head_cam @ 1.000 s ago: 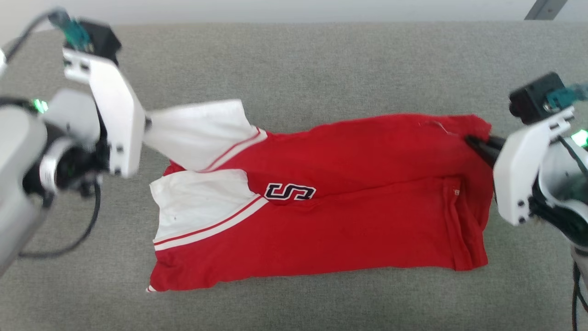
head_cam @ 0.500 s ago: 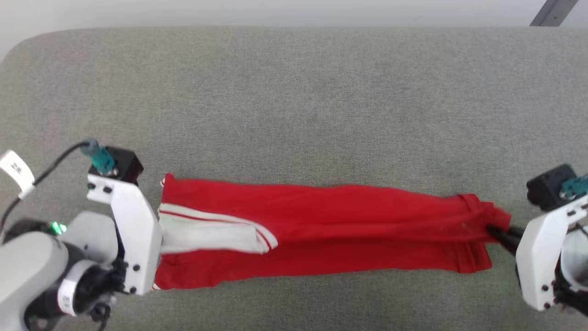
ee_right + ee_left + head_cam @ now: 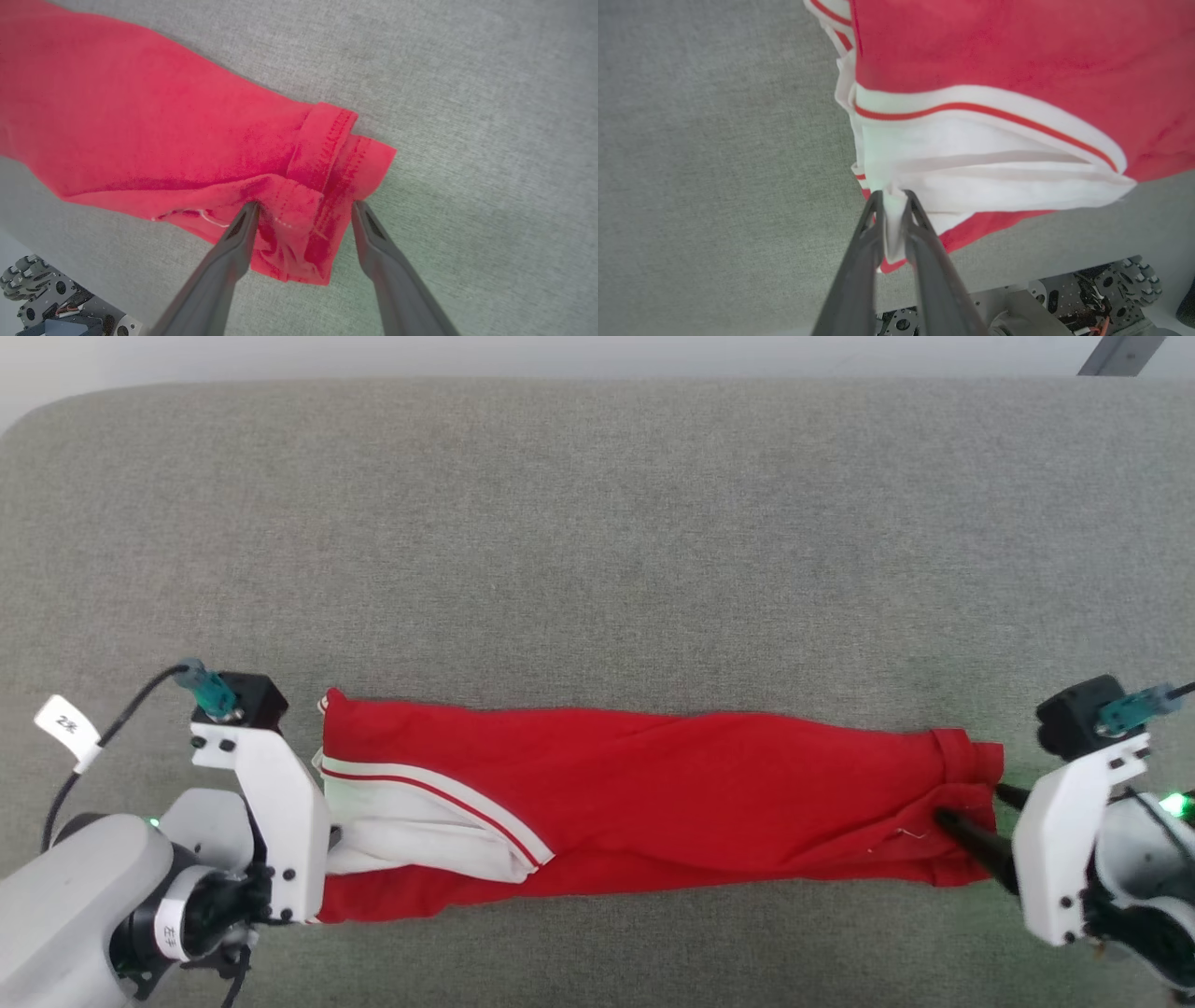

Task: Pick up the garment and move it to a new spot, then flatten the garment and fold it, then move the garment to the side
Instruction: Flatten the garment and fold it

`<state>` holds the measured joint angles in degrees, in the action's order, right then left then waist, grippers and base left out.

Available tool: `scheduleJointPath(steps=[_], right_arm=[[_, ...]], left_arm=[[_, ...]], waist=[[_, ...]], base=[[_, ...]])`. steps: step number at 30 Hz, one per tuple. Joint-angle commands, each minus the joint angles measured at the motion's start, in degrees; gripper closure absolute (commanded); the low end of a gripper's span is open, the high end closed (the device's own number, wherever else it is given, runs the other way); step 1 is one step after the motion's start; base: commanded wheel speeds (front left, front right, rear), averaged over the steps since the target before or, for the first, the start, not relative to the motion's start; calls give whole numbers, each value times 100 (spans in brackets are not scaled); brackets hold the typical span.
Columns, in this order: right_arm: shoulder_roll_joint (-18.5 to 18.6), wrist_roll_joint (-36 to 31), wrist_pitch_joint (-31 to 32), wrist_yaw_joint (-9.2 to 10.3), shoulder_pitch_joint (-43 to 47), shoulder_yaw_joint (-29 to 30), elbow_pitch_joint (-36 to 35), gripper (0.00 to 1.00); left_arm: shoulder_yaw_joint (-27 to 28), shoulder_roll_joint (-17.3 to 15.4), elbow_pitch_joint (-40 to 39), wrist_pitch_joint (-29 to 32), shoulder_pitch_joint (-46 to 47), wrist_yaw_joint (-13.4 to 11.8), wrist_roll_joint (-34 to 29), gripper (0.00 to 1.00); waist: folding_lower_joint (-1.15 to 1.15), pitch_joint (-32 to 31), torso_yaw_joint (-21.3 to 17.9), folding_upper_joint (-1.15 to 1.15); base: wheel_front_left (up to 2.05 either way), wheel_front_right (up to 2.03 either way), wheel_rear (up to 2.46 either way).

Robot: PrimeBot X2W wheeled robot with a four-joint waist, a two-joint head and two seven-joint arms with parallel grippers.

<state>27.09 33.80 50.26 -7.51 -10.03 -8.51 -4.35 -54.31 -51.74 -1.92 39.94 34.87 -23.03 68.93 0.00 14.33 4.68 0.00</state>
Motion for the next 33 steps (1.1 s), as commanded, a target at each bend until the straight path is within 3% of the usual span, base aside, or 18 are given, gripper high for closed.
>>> scheduleJointPath(steps=[1, 8, 13, 21, 28, 29, 30, 33], right_arm=[[24, 107, 65, 4, -37, 121, -54, 0], [-183, 233, 463, 4, 93, 803, -331, 0], [-412, 121, 849, 4, 41, 1099, -172, 0], [-700, 204, 930, 4, -200, 865, 616, 0], [-851, 501, 782, -2, -435, 186, 1484, 0], [-869, 604, 822, -19, -442, 66, 1526, 35], [-886, 715, 845, -21, -450, 4, 1549, 100], [-789, 936, 867, -23, -468, -30, 1557, 100]], left_arm=[[74, 32, 32, -141, -37, 61, 21, 0], [305, -7, -205, -939, -173, 201, -191, 0], [511, 44, -367, -1883, -341, 296, -451, 0], [857, 156, -410, -3471, -724, 466, -803, 0], [1067, 398, -292, -4777, -1106, 455, -1136, 0], [1058, 398, -259, -4947, -1159, 446, -1223, 0], [1080, 477, -223, -5080, -1236, 444, -1183, 0], [1229, 601, -113, -5387, -1436, 400, -1333, 0]], waist=[[0, 10, 16, 0], [0, 80, 83, 0], [0, 180, 204, 0], [0, 281, 456, 0], [0, 275, 684, 0], [0, 267, 708, 0], [0, 254, 740, 0], [0, 199, 788, 0]], base=[[0, 0, 0], [0, 0, 0], [0, 0, 0], [0, 0, 0], [0, 0, 0], [0, 0, 0], [0, 0, 0], [0, 0, 0]])
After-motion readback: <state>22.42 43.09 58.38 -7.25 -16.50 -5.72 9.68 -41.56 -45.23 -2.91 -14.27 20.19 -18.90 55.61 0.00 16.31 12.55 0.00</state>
